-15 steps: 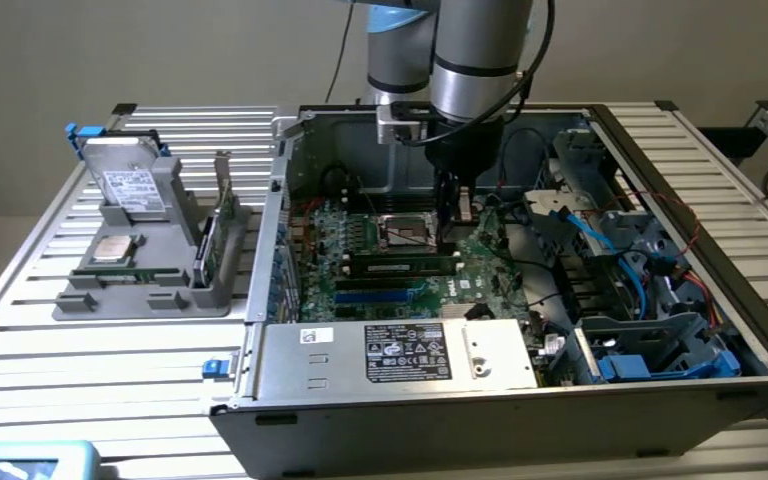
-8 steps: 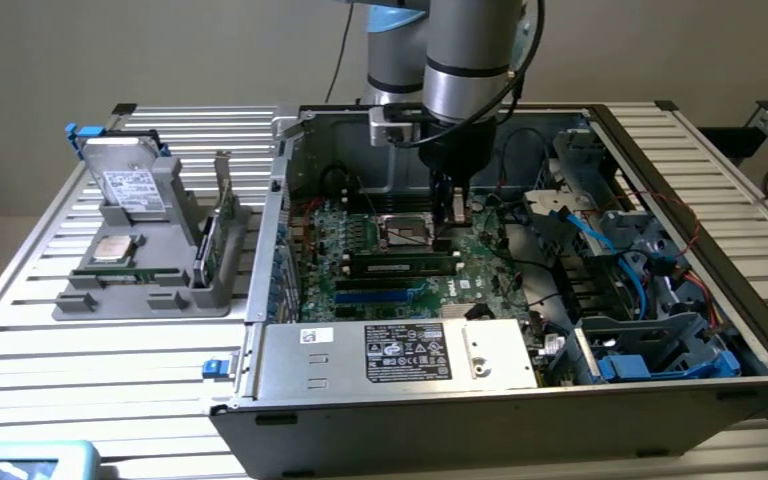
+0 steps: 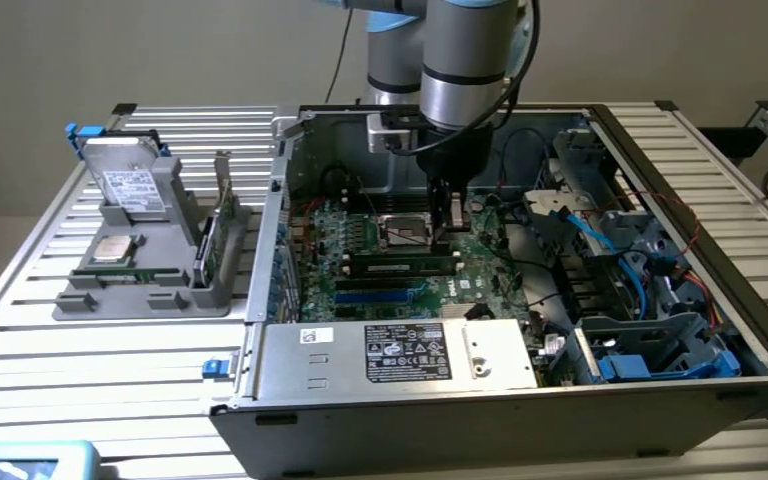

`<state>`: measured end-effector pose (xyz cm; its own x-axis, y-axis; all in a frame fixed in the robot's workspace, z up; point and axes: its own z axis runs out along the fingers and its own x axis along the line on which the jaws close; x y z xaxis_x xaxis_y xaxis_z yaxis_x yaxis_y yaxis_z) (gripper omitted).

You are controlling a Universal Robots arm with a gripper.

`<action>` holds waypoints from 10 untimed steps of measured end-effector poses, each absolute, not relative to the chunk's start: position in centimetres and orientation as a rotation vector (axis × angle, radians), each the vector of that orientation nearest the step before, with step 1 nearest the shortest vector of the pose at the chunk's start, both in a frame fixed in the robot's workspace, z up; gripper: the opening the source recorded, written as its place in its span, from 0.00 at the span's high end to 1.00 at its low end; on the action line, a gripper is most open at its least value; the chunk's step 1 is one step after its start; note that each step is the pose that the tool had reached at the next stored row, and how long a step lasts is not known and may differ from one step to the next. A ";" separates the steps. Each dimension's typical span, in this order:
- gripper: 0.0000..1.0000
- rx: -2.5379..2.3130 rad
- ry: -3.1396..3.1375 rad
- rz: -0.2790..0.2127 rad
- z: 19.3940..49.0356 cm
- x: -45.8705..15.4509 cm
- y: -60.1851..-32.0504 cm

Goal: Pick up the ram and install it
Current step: 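Press down the ram until it locks into place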

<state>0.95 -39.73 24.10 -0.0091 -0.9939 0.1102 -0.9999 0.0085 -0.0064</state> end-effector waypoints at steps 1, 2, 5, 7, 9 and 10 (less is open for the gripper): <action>0.89 2.160 -2.175 0.127 24.0 1.0 -39.7; 0.89 2.162 -2.174 0.128 23.9 1.0 -39.7; 0.89 2.170 -2.170 0.133 23.6 0.9 -39.7; 0.89 2.176 -2.166 0.134 23.5 0.9 -39.6; 0.89 2.180 -2.162 0.135 23.5 0.9 -39.5; 0.89 2.182 -2.160 0.135 23.4 0.9 -39.4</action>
<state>0.85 -39.44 23.41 0.0090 -0.9939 0.1100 -0.9999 -0.0105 -0.0131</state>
